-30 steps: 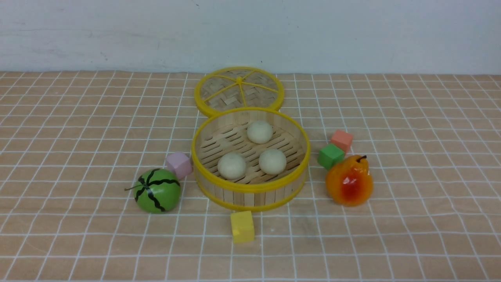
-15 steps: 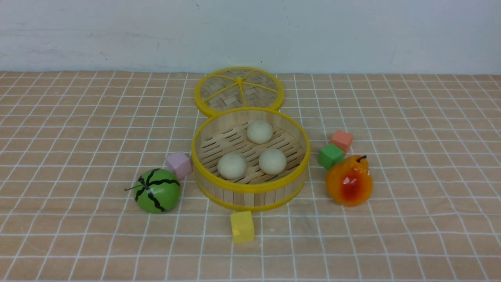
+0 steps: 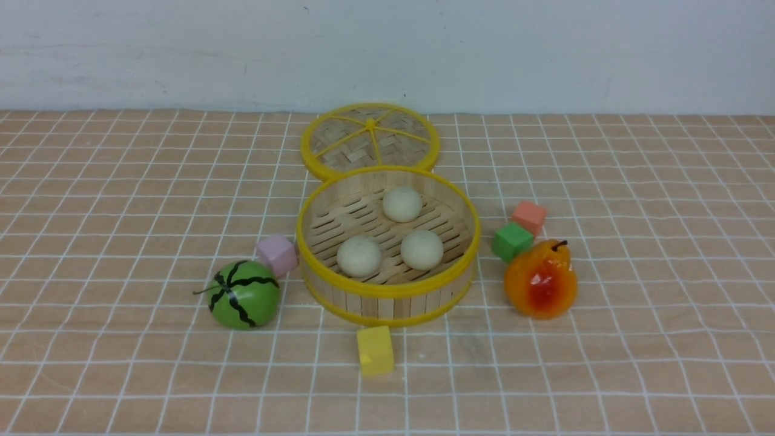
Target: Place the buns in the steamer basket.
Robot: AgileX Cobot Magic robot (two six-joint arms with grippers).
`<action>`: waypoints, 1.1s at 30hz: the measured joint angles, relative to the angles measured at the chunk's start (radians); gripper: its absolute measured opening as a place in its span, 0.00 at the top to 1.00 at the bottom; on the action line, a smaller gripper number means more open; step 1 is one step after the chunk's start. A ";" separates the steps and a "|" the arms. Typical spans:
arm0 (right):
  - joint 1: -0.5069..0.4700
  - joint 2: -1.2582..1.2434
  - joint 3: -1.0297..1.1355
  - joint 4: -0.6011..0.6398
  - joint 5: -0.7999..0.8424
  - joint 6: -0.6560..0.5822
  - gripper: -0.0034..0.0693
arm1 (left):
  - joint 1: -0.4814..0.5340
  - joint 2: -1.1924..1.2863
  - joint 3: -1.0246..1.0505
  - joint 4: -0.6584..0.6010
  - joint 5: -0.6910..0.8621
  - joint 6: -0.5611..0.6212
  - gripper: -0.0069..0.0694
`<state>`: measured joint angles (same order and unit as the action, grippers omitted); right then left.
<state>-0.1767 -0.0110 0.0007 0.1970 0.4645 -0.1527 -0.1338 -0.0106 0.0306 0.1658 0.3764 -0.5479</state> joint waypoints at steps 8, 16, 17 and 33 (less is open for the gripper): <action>0.000 0.000 0.015 0.003 -0.062 0.000 0.93 | 0.000 0.000 0.000 0.000 0.000 0.000 0.60; 0.000 0.000 0.017 0.003 -0.067 0.000 0.92 | 0.000 0.000 0.000 0.000 0.000 0.000 0.60; 0.000 0.000 0.017 0.003 -0.068 0.000 0.91 | 0.000 0.000 0.000 0.000 0.000 0.000 0.60; 0.000 0.000 0.017 0.003 -0.069 0.000 0.89 | 0.000 0.000 0.000 0.000 0.000 0.000 0.60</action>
<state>-0.1767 -0.0110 0.0173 0.2000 0.3955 -0.1527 -0.1338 -0.0106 0.0306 0.1658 0.3764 -0.5479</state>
